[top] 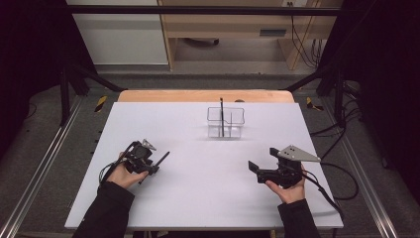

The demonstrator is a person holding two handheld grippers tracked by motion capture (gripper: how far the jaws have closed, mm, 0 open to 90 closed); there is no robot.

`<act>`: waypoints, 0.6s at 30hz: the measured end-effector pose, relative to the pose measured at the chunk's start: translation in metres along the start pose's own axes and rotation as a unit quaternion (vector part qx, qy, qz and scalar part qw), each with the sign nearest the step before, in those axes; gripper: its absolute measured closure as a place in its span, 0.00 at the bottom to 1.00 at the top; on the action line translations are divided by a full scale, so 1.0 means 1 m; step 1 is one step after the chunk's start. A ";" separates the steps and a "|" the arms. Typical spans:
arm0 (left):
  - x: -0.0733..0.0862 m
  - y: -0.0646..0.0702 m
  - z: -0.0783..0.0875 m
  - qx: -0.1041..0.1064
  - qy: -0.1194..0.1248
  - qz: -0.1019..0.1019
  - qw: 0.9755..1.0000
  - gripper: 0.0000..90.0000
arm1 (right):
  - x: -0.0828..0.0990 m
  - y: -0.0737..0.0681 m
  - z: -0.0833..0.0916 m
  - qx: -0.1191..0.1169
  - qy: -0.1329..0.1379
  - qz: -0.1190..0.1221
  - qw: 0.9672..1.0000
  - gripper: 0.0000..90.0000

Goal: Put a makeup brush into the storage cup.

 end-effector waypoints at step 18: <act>0.003 0.001 0.002 0.008 -0.028 0.009 1.000 0.88 | -0.001 -0.001 0.001 -0.002 -0.002 0.001 1.000 0.08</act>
Point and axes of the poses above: each handheld gripper's, and its own axes: z roughly backward along the jaws, x roughly out of its underside, y roughly to its right, the point moved 10 cm from there along -z, roughly forward along the jaws
